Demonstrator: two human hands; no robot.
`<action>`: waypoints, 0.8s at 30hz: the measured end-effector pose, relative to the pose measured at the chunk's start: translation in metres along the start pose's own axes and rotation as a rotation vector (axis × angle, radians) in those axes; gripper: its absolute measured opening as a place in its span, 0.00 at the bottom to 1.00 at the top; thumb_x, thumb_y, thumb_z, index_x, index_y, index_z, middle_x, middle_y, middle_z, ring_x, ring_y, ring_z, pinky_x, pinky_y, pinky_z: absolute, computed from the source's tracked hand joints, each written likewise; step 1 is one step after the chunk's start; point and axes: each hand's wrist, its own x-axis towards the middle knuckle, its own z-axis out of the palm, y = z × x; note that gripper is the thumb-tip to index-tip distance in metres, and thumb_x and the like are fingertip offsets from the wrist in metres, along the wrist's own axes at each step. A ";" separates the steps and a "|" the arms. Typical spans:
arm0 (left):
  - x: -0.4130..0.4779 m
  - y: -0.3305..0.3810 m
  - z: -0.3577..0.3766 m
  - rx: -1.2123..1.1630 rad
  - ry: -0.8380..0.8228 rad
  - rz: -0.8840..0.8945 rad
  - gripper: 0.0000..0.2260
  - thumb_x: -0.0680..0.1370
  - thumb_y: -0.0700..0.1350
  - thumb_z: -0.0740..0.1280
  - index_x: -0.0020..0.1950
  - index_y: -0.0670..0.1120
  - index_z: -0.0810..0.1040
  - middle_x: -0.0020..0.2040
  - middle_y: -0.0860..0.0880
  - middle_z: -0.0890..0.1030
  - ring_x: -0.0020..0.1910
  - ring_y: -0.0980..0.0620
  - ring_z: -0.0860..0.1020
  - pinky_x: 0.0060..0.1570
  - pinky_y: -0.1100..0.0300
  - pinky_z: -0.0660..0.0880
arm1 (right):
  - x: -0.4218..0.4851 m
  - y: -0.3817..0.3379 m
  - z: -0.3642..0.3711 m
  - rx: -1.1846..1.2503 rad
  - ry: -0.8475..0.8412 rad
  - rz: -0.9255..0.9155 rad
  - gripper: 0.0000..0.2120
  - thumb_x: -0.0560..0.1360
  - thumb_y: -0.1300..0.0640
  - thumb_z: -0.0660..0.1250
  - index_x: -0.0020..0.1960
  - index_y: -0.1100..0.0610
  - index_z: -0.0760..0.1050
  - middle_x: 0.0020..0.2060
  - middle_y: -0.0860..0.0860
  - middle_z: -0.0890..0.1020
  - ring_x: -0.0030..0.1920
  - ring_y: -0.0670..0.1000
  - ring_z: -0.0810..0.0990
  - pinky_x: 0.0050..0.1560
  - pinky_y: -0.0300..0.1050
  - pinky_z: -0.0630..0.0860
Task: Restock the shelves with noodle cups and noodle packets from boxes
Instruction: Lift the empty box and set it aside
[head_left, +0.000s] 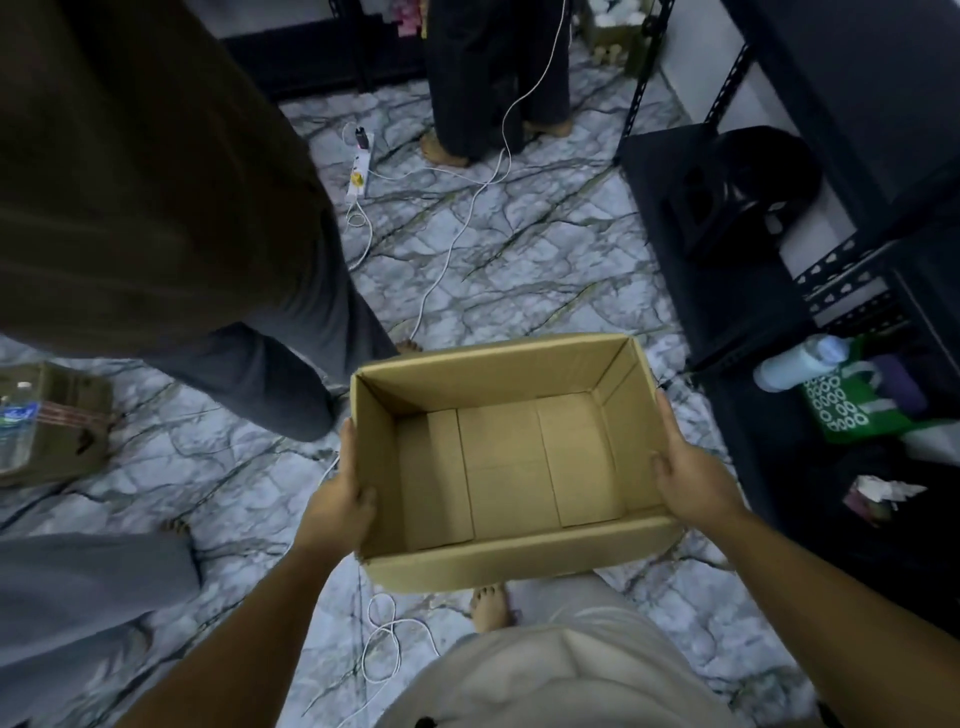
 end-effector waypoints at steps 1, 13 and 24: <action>0.008 0.008 -0.003 0.005 0.004 -0.009 0.45 0.81 0.37 0.62 0.81 0.59 0.31 0.48 0.33 0.82 0.42 0.36 0.80 0.46 0.46 0.77 | 0.010 -0.002 -0.005 0.011 0.003 0.003 0.40 0.83 0.60 0.59 0.81 0.41 0.34 0.24 0.54 0.71 0.23 0.52 0.69 0.25 0.43 0.62; 0.115 0.072 -0.044 0.040 0.031 0.029 0.42 0.82 0.39 0.62 0.83 0.54 0.34 0.51 0.33 0.83 0.44 0.35 0.81 0.43 0.47 0.75 | 0.111 -0.015 -0.048 0.015 0.023 0.057 0.41 0.84 0.57 0.58 0.80 0.40 0.31 0.25 0.55 0.73 0.24 0.53 0.70 0.27 0.43 0.62; 0.292 0.125 -0.098 0.140 -0.050 0.230 0.40 0.83 0.43 0.64 0.84 0.54 0.38 0.59 0.33 0.82 0.50 0.34 0.83 0.52 0.46 0.77 | 0.168 -0.051 -0.058 0.176 0.159 0.238 0.39 0.84 0.57 0.60 0.81 0.43 0.35 0.30 0.57 0.77 0.25 0.50 0.71 0.26 0.43 0.59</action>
